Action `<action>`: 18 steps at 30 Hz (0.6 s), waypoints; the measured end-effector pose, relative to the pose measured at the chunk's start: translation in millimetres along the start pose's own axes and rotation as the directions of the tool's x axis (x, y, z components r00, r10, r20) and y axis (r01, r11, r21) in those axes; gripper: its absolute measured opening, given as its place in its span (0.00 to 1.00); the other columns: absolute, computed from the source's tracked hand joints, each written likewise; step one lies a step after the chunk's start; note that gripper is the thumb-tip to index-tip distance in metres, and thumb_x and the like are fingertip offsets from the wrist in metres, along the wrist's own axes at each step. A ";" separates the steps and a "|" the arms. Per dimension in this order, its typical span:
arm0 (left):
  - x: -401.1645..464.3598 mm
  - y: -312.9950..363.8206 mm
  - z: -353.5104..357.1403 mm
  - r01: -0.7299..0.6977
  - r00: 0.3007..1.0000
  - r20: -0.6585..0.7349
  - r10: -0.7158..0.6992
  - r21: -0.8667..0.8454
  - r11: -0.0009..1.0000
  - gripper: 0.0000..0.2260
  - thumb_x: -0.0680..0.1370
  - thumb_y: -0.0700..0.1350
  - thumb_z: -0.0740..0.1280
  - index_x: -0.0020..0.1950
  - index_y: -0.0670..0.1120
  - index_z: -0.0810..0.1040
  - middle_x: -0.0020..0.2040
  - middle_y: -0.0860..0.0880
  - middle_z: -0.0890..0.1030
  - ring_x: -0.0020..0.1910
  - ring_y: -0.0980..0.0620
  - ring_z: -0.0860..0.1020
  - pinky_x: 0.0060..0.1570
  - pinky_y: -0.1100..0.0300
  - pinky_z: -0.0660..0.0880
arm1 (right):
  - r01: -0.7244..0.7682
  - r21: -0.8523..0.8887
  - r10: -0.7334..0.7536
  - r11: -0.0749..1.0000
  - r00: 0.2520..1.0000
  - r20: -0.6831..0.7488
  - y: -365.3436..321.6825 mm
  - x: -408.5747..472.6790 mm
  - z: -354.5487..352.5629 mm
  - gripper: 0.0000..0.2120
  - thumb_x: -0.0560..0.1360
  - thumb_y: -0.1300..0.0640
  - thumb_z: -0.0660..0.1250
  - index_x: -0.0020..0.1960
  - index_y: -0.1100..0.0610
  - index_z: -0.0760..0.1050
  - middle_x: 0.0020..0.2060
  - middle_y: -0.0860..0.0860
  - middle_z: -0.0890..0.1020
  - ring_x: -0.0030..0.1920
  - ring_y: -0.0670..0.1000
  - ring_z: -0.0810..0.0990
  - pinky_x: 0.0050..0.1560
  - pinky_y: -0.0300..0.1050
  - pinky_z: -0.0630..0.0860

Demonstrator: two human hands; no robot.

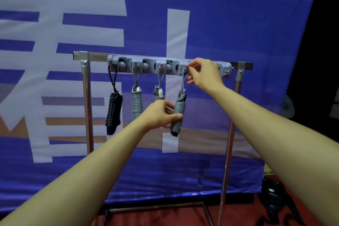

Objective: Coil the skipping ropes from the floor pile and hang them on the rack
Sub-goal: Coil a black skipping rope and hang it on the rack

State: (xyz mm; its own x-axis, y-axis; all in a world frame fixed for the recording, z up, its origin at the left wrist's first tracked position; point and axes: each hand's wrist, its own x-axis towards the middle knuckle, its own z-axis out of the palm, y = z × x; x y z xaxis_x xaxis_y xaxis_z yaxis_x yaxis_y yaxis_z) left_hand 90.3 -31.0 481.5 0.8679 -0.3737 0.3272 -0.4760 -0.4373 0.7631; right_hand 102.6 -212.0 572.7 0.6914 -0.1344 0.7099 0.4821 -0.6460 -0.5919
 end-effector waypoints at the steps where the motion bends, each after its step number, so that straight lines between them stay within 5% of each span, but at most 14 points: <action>1: -2.7 -2.8 1.0 0.012 1.000 -0.002 -0.012 0.007 1.000 0.18 0.77 0.47 0.76 0.63 0.42 0.78 0.49 0.45 0.86 0.48 0.49 0.86 0.47 0.49 0.85 | -0.004 0.024 0.004 1.000 1.000 -0.012 1.2 -5.4 1.4 0.07 0.82 0.65 0.65 0.58 0.59 0.80 0.43 0.53 0.84 0.36 0.47 0.84 0.37 0.40 0.84; 7: -41.9 -33.1 15.7 0.059 0.995 0.077 -0.062 0.039 0.997 0.10 0.80 0.41 0.72 0.57 0.36 0.83 0.46 0.39 0.87 0.40 0.51 0.85 0.46 0.56 0.85 | -0.115 0.172 0.123 0.978 0.992 -0.040 36.0 -73.7 7.1 0.07 0.81 0.64 0.66 0.57 0.59 0.81 0.42 0.50 0.82 0.34 0.43 0.84 0.35 0.40 0.82; 12: -101.6 -110.9 73.7 0.153 0.945 0.292 -0.150 0.015 0.988 0.07 0.80 0.41 0.72 0.54 0.38 0.83 0.47 0.34 0.86 0.43 0.41 0.85 0.49 0.49 0.83 | -0.322 0.180 0.293 0.929 0.941 0.171 116.4 -199.9 33.9 0.05 0.82 0.64 0.66 0.52 0.58 0.80 0.38 0.52 0.82 0.31 0.42 0.81 0.31 0.38 0.79; 16: -157.2 -196.0 150.3 0.285 0.826 0.496 -0.268 0.043 0.958 0.06 0.79 0.40 0.73 0.55 0.41 0.83 0.42 0.46 0.86 0.35 0.57 0.82 0.39 0.63 0.81 | -0.552 0.053 0.478 0.832 0.763 0.436 209.2 -334.2 63.0 0.06 0.82 0.65 0.65 0.48 0.59 0.80 0.36 0.52 0.81 0.29 0.40 0.79 0.31 0.37 0.79; 18: -187.3 -238.4 185.5 0.397 0.736 0.583 -0.345 0.042 0.917 0.06 0.80 0.39 0.72 0.56 0.41 0.82 0.41 0.48 0.85 0.36 0.57 0.82 0.39 0.62 0.82 | -0.622 -0.069 0.558 0.780 0.641 0.527 252.4 -402.0 71.0 0.09 0.82 0.65 0.66 0.45 0.56 0.80 0.36 0.52 0.82 0.32 0.44 0.79 0.32 0.38 0.79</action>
State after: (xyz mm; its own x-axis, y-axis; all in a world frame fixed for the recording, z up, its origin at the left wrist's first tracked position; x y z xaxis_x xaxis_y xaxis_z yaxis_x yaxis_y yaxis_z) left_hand 14.9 -8.5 134.9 0.7199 -0.6008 -0.3477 -0.0976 -0.5835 0.8062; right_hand -15.5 -267.6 110.9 0.9958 -0.0508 -0.0763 -0.0913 -0.4722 -0.8768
